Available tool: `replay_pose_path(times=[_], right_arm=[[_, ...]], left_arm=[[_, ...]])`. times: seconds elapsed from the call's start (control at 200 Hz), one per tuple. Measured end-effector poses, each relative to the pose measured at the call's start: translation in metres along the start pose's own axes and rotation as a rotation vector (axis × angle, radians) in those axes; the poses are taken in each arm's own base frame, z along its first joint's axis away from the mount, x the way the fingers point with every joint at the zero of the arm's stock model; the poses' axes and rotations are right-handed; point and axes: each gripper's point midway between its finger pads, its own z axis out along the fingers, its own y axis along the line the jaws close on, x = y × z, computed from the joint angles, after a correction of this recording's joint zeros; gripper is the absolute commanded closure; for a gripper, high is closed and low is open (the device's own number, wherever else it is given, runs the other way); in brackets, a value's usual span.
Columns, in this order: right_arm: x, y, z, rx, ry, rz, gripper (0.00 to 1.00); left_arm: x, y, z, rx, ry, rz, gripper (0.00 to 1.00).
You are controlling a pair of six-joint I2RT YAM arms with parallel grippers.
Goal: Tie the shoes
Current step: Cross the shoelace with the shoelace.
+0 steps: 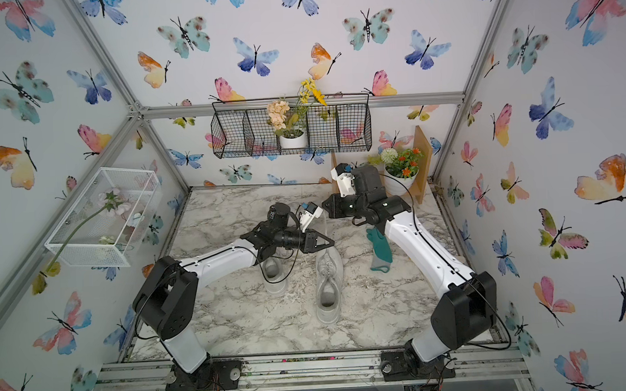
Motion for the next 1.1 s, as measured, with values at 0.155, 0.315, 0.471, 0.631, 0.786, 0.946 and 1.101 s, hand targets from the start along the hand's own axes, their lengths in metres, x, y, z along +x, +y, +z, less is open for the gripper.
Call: replay_pose_path(times=[0.155,0.315,0.471,0.631,0.786,0.946,1.101], right_arm=[[0.019,-0.022,0.042,-0.004,0.076,0.033,0.91],[0.04,-0.04,0.08,-0.026,0.146,0.059,0.77],[0.059,-0.054,0.105,-0.039,0.188,0.054,0.5],[0.077,-0.077,0.109,0.013,0.209,-0.016,0.3],[0.079,-0.111,0.1,0.109,0.196,-0.114,0.25],[0.093,-0.13,0.071,0.141,0.193,-0.216,0.28],[0.107,-0.119,0.06,0.063,0.184,-0.333,0.32]], left_arm=[[0.0,-0.003,-0.01,0.003,-0.027,-0.001,1.0],[0.001,0.009,-0.018,-0.011,-0.053,-0.034,1.0],[-0.001,0.015,-0.022,-0.019,-0.068,-0.053,1.0],[-0.004,0.018,-0.025,-0.017,-0.09,-0.068,1.0],[-0.006,0.021,-0.028,-0.021,-0.102,-0.081,1.0],[-0.007,0.022,-0.029,-0.023,-0.103,-0.087,1.0],[-0.007,0.022,-0.029,-0.023,-0.103,-0.088,1.0]])
